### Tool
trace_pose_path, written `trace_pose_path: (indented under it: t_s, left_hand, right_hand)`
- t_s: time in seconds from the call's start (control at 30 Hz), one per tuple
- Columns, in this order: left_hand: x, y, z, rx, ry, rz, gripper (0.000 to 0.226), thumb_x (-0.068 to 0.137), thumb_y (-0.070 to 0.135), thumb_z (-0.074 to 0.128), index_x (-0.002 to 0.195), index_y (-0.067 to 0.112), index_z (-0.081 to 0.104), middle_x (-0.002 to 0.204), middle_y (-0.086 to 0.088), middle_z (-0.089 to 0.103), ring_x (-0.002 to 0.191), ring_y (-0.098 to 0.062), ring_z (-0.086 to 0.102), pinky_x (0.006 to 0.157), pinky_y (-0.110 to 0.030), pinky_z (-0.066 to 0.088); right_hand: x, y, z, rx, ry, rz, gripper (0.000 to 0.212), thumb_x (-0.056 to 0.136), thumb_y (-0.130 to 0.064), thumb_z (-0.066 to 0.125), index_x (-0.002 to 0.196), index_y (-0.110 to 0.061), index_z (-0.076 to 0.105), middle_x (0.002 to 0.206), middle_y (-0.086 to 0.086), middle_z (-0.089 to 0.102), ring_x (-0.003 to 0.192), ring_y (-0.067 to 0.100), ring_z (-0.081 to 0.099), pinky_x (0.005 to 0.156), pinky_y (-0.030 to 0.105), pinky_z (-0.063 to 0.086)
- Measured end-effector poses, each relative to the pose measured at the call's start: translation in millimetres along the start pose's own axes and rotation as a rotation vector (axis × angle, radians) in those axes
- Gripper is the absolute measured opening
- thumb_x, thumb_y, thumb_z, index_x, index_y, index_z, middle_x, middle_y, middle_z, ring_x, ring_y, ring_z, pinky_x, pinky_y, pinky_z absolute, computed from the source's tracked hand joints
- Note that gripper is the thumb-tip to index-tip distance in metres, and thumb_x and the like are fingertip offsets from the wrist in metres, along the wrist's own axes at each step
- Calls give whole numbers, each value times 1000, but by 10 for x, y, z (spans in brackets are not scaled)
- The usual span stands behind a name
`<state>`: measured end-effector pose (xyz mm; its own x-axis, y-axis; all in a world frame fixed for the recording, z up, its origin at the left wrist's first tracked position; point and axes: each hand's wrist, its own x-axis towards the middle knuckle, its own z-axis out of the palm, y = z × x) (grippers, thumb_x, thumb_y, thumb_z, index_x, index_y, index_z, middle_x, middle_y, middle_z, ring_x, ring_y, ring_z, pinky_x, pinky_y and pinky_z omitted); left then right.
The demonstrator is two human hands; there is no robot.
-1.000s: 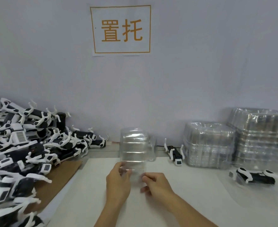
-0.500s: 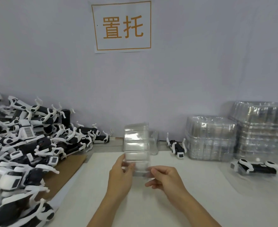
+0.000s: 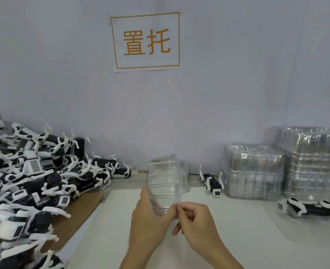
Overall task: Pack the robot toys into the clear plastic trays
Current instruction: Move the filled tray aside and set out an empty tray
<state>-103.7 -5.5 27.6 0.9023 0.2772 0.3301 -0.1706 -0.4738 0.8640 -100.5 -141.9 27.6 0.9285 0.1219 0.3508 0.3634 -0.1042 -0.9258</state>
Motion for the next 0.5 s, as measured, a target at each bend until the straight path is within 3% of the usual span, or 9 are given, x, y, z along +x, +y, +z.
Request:
trace_pose_path:
  t_s: [0.07,0.2,0.3,0.5]
  left_hand:
    - [11,-6,14,54,16,4,85,67,63,70,138,43,26,101,20,51,103,-10,54,69,-17,37]
    - [42,-40,-10,70,11,4,93,65,64,68,145,37,29,115,13,57,109,-12,56,85,-30,46]
    - [35,-51,-31,19,-19,-4,88,58,69,63,138,44,33,116,11,58,106,-11,59,89,-32,49]
    - [29,-72,-10,-10,-7,11,80,76,49,76,141,43,31,119,11,53,111,-13,55,92,-30,46]
  right_hand:
    - [8,18,20,-2,21,-6,30,100,-2,50,86,-12,75,72,3,75,50,23,67,50,16,46]
    - [36,20,-3,29,-21,31,29,100,-4,52,88,-13,77,76,5,76,52,21,67,50,18,44]
    - [40,40,-51,110,-91,147,25,100,-8,54,93,-14,78,85,7,77,58,19,66,53,23,42]
    - [33,105,-61,443,-178,423,24,100,-19,56,101,-11,78,101,13,75,61,18,57,55,23,37]
